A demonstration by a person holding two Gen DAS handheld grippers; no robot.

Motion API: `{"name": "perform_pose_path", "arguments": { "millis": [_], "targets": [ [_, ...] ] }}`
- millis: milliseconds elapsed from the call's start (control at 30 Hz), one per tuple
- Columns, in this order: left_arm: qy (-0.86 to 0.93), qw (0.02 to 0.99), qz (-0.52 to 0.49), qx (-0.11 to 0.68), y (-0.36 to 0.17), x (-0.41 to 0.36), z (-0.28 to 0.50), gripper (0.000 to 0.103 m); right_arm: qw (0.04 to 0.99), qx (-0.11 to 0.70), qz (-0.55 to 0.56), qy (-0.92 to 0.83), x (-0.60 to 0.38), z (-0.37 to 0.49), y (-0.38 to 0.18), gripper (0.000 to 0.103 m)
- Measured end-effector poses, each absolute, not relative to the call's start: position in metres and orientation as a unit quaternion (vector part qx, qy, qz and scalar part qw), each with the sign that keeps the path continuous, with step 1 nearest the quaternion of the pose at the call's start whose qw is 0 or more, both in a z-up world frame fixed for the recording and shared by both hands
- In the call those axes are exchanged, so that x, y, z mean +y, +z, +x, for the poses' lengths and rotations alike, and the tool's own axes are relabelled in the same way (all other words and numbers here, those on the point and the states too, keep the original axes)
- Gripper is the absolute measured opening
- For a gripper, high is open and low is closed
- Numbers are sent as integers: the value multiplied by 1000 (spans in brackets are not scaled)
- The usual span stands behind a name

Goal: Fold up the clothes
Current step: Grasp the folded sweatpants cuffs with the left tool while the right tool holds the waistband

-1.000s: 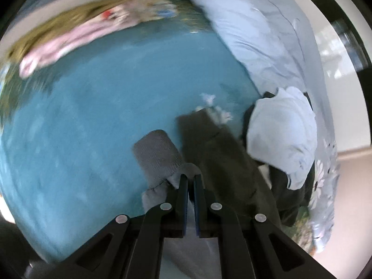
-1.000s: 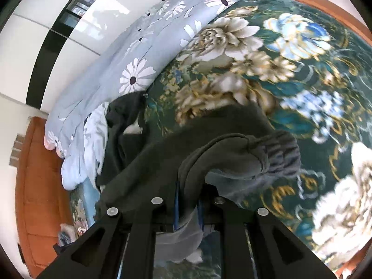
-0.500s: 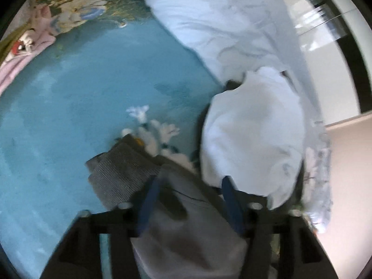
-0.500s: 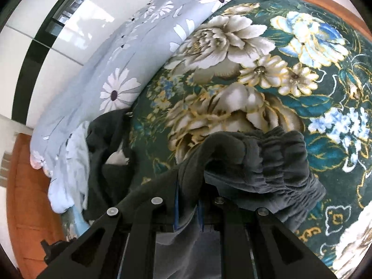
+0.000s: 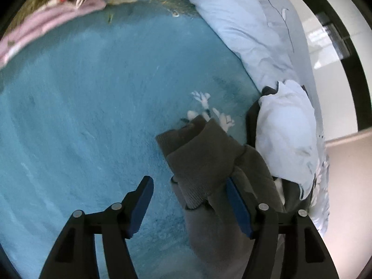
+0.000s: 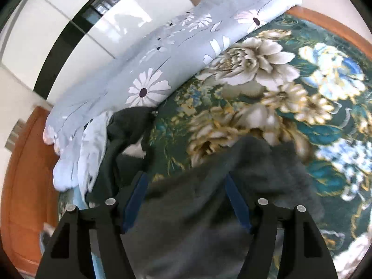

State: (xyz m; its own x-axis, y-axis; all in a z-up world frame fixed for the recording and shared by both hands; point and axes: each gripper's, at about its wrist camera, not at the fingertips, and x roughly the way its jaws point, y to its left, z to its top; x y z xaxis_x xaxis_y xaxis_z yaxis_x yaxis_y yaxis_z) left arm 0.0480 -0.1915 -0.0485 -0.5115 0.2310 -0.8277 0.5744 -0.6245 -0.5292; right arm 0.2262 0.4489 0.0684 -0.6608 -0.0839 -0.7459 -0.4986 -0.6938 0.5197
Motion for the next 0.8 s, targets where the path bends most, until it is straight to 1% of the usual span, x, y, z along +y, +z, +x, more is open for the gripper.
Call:
{"name": "perform_pose_path", "arguments": {
  "millis": [33, 67, 100, 133, 200, 267, 367, 433, 467, 500, 533, 567, 633, 667, 700, 733, 767, 800],
  "targets": [
    [-764, 111, 480, 417, -51, -190, 46, 73, 129, 386, -397, 823, 450, 244, 61, 71],
    [-765, 109, 482, 413, -54, -190, 43, 74, 134, 402, -401, 812, 452, 263, 52, 74],
    [-766, 110, 486, 405, -58, -189, 39, 74, 139, 414, -409, 801, 453, 278, 41, 80],
    [-768, 117, 494, 390, -61, -187, 34, 74, 145, 424, -418, 791, 453, 292, 28, 82],
    [-769, 129, 506, 369, -66, -180, 26, 75, 153, 443, -433, 770, 453, 312, 4, 83],
    [-768, 132, 507, 368, -66, -177, 21, 75, 159, 461, -446, 750, 454, 319, -22, 83],
    [-761, 132, 503, 388, -66, -174, 16, 74, 147, 498, -400, 755, 456, 312, -32, 83],
    [-756, 131, 501, 401, -66, -171, 13, 71, 160, 514, -375, 755, 461, 302, -35, 83],
    [-755, 129, 499, 405, -66, -170, 11, 66, 168, 521, -364, 754, 464, 297, -36, 83],
    [-752, 126, 496, 415, -66, -169, 10, 55, 177, 528, -353, 752, 467, 292, -37, 83],
    [-750, 127, 491, 425, -66, -168, 11, 53, 185, 540, -348, 744, 469, 290, -39, 83],
    [-752, 130, 486, 425, -65, -168, 11, 43, 194, 552, -344, 734, 471, 287, -41, 83],
    [-762, 137, 483, 409, -60, -165, 9, 37, 212, 564, -349, 717, 472, 283, -43, 73],
    [-768, 140, 485, 394, -55, -163, 8, 32, 221, 563, -362, 710, 473, 280, -41, 54],
    [-773, 140, 485, 385, -49, -161, 7, 29, 230, 559, -376, 702, 474, 276, -39, 39],
    [-776, 136, 479, 388, -40, -162, 8, 28, 236, 556, -386, 698, 475, 274, -34, 33],
    [-777, 129, 470, 399, -29, -165, 9, 27, 233, 551, -390, 700, 476, 272, -25, 25],
    [-778, 121, 461, 410, -18, -168, 11, 27, 228, 545, -394, 704, 477, 269, -16, 22]
  ]
}}
